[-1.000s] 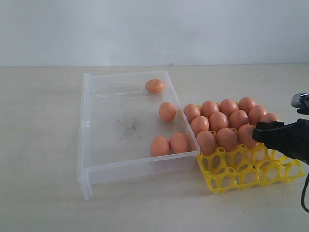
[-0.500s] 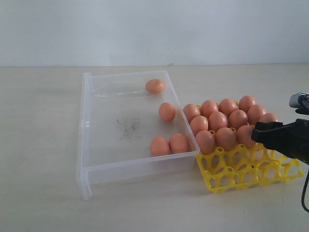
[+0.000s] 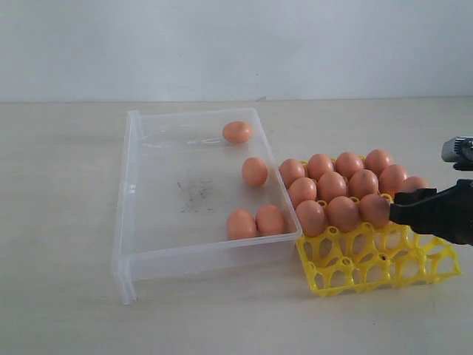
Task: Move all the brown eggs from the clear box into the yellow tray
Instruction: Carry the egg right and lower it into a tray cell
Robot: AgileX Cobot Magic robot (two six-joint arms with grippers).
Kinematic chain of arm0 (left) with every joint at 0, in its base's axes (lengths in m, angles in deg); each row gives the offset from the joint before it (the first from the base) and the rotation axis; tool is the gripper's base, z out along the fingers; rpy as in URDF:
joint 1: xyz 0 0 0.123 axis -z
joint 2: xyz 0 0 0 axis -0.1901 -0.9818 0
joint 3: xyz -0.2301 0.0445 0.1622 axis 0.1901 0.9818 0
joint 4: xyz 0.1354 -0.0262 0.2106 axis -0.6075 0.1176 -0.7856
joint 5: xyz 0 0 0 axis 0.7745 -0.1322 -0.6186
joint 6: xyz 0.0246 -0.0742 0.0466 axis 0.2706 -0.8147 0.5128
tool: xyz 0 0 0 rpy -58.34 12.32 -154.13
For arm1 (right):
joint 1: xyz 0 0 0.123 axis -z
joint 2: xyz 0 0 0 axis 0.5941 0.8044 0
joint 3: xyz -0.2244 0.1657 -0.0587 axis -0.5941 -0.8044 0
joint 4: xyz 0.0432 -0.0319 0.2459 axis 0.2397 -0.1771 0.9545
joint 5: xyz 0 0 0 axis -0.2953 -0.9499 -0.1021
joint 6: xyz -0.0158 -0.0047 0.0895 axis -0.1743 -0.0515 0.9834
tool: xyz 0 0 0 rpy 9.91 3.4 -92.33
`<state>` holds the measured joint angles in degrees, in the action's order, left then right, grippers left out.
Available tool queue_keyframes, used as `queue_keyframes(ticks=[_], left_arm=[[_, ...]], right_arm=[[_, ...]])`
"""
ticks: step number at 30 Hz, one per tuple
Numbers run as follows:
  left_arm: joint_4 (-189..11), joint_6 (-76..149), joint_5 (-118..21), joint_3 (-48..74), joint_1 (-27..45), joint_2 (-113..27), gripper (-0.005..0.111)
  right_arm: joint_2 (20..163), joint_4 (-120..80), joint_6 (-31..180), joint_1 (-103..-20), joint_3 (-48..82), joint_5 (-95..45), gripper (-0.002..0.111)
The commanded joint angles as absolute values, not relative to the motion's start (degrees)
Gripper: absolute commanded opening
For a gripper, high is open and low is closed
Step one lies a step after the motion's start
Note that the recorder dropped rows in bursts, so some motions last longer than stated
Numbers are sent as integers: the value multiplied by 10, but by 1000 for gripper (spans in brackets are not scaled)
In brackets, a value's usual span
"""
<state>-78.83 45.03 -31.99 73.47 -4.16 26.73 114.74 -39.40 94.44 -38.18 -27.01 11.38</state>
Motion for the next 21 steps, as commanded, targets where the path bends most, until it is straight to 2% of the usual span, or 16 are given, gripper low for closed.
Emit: queue_keyframes(ticks=[1, 21], left_arm=[[-789, 450, -321, 737, -38, 269, 4], [-789, 450, -321, 737, -38, 269, 4]], right_arm=[[1136, -452, 966, -382, -273, 89, 0], [1165, -402, 900, -382, -273, 72, 0]])
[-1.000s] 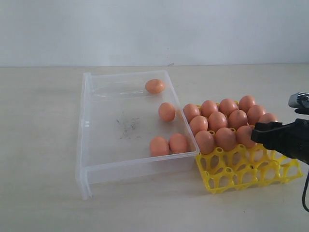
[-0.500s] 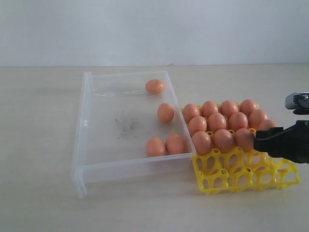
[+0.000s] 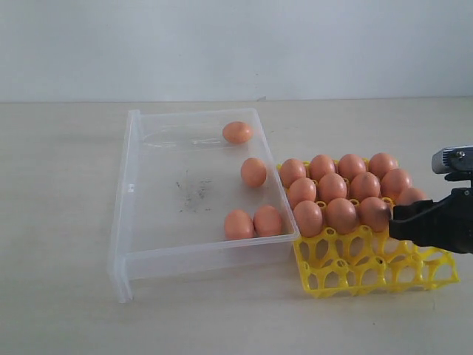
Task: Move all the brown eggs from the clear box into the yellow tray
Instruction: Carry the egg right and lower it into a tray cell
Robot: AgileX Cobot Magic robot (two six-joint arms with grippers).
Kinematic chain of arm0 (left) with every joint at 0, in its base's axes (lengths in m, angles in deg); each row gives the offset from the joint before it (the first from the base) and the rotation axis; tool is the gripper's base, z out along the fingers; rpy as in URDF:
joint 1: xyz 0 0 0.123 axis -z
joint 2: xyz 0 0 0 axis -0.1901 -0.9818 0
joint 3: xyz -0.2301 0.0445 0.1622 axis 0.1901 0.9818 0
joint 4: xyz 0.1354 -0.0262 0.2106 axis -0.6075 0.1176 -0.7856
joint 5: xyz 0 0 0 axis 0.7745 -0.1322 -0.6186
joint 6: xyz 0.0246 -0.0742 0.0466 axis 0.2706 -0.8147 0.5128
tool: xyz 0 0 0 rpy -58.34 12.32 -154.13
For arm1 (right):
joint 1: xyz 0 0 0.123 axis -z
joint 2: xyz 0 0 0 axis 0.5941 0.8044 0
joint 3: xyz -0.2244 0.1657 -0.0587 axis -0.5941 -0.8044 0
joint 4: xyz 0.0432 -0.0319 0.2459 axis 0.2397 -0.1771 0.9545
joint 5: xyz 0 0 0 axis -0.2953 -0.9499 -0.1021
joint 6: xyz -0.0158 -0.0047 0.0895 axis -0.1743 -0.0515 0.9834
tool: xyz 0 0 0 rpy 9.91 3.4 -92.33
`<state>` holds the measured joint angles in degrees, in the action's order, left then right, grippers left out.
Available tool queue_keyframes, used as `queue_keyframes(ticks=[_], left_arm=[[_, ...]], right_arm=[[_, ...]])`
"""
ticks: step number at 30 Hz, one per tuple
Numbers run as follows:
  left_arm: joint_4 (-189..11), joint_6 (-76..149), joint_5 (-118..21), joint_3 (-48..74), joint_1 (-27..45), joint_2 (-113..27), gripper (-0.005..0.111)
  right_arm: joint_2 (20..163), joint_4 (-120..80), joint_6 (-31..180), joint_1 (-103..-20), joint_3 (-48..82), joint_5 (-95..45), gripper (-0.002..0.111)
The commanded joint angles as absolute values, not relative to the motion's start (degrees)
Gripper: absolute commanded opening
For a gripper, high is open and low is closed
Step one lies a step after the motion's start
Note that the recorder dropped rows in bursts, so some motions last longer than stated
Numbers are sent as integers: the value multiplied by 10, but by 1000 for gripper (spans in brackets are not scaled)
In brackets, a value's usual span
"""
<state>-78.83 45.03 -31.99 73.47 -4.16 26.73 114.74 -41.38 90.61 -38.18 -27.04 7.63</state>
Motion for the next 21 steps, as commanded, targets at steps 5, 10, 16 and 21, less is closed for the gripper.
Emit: queue_keyframes(ticks=[5, 10, 16, 21], left_arm=[[-789, 450, -321, 737, -38, 269, 4], [-789, 450, -321, 737, -38, 269, 4], [-789, 450, -321, 737, -38, 269, 4], [-789, 450, -321, 737, -38, 269, 4]], right_arm=[[1175, -408, 912, -382, -273, 81, 7], [1175, -408, 912, -382, -273, 84, 37], [1175, -409, 908, -382, -273, 84, 63], [1175, -409, 908, -382, -273, 96, 62]])
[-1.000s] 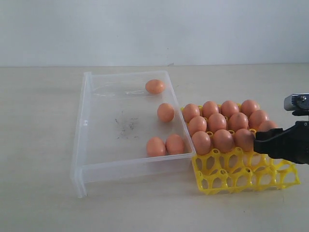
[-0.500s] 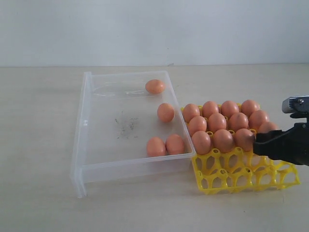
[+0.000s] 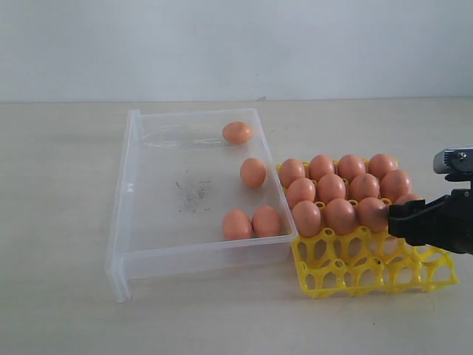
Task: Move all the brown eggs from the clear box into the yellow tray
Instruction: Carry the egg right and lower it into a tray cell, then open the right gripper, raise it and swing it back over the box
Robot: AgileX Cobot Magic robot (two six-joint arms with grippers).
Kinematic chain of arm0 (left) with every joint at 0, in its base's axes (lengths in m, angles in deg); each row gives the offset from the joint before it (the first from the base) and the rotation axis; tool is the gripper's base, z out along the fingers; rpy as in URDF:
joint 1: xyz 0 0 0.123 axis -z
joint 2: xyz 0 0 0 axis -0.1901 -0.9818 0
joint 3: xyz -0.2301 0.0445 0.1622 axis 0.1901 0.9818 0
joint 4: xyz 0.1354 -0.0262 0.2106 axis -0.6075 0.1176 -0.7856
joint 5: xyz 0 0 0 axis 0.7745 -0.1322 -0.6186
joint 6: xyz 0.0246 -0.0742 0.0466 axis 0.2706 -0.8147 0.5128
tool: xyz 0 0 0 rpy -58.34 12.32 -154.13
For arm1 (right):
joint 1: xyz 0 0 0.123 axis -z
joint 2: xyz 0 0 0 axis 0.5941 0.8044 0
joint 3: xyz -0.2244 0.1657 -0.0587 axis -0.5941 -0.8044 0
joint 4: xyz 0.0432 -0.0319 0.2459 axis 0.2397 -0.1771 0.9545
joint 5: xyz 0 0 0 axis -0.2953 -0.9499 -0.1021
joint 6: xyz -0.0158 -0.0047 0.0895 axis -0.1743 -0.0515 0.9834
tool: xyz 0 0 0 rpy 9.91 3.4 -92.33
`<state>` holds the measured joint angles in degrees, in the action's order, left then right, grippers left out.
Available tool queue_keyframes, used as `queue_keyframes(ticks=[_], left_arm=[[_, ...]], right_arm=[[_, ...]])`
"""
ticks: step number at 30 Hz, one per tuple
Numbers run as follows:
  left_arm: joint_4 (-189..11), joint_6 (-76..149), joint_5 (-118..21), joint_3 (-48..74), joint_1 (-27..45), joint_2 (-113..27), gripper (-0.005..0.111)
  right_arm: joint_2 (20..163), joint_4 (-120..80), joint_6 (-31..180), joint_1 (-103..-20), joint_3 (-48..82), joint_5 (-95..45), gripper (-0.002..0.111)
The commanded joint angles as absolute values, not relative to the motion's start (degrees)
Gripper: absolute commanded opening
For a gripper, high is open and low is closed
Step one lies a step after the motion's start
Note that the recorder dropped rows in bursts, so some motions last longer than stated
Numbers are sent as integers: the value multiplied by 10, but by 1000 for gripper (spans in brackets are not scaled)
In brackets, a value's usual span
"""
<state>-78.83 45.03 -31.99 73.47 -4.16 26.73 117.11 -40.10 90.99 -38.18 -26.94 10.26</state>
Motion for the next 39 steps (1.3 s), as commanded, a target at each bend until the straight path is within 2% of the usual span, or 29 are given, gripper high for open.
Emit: queue_keyframes(ticks=[1, 6, 13, 17, 18, 20, 21, 22, 23, 26, 28, 31, 34, 36, 39], left_arm=[[-789, 450, -321, 737, -38, 269, 4], [-789, 450, -321, 737, -38, 269, 4], [-789, 450, -321, 737, -38, 269, 4], [-789, 450, -321, 737, -38, 269, 4], [-789, 450, -321, 737, -38, 269, 4], [-789, 450, -321, 737, -38, 269, 4], [-789, 450, -321, 737, -38, 269, 4], [-789, 450, -321, 737, -38, 269, 4], [-789, 450, -321, 737, -38, 269, 4], [-789, 450, -321, 737, -38, 269, 4], [-789, 450, -321, 737, -38, 269, 4], [-789, 450, -321, 737, -38, 269, 4], [-789, 450, -321, 737, -38, 269, 4], [-789, 450, -321, 737, -38, 269, 4], [-789, 450, -321, 737, -38, 269, 4]], right_arm=[[1175, -409, 908, -382, -273, 100, 62], [1157, -403, 908, -382, -273, 130, 62], [1061, -405, 941, -382, -273, 126, 62], [992, -519, 1087, -382, -273, 123, 60], [987, -565, 1121, -382, -273, 147, 56], [981, -683, 1181, -382, -273, 256, 39], [981, -742, 1210, -382, -270, 322, 24], [981, -777, 1231, -382, -263, 342, 15], [981, -850, 1283, -387, -245, 335, -1], [981, -979, 1451, -462, -190, 148, 0], [981, -994, 1433, -542, -163, 47, 0], [981, -978, 1301, -665, -102, 25, 0], [982, -901, 1295, -719, -37, -25, 0], [1005, -878, 1389, -752, 43, -172, 0], [1059, -883, 1412, -768, 90, -179, 0]])
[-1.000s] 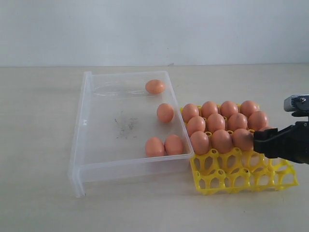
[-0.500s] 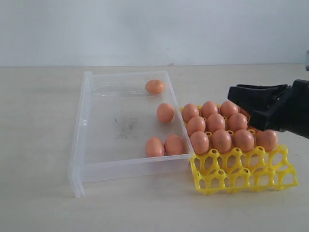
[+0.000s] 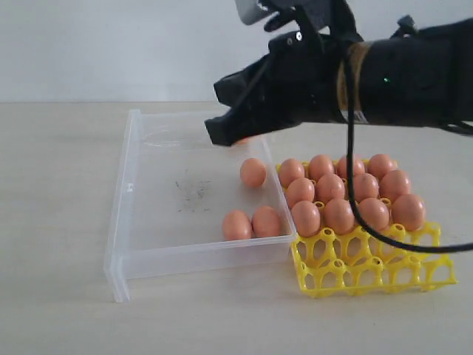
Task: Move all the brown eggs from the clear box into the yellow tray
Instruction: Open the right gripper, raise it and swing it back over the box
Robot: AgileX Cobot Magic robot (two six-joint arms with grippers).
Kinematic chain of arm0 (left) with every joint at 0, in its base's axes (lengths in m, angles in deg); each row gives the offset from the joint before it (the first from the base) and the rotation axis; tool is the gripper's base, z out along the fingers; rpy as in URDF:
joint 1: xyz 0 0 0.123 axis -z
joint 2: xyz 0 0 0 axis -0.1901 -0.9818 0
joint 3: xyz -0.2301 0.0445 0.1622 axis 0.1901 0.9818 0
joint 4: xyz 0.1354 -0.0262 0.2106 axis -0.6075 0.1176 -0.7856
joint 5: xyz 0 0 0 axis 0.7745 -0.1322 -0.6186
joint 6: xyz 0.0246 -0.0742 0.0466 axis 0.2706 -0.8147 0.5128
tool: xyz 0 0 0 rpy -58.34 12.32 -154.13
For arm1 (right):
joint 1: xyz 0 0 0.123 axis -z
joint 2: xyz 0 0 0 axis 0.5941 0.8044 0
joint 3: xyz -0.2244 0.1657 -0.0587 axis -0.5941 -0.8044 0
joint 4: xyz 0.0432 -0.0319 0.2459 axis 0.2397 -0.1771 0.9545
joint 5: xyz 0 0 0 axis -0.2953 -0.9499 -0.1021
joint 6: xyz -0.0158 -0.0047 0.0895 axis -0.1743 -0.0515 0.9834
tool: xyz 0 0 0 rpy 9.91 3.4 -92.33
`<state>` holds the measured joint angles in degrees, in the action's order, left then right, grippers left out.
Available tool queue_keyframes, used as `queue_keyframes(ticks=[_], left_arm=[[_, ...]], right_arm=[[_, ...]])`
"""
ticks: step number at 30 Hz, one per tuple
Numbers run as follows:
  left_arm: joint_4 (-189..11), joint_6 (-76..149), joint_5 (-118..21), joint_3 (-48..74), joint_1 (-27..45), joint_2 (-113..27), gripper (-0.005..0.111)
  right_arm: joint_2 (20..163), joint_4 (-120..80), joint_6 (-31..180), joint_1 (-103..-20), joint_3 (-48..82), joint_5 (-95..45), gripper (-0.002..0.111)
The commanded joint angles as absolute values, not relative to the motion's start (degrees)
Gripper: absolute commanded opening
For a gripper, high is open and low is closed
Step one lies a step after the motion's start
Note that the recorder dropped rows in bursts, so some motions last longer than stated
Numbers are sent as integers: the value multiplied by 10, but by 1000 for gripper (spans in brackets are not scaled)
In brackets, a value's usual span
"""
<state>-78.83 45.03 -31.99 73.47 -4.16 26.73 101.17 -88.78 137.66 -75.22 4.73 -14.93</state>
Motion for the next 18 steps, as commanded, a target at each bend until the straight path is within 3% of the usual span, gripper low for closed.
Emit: queue_keyframes(ticks=[1, 4, 12, 18], left_arm=[[-789, 450, -321, 737, -38, 269, 4], [-789, 450, -321, 737, -38, 269, 4], [-789, 450, -321, 737, -38, 269, 4], [-789, 450, -321, 737, -38, 269, 4]], right_arm=[[1095, -883, 1422, -771, 109, -188, 0], [1165, -903, 1407, -771, 134, -215, 0], [1231, -984, 1101, -771, 147, -193, 0], [1232, -967, 1108, -771, 184, -247, 0]])
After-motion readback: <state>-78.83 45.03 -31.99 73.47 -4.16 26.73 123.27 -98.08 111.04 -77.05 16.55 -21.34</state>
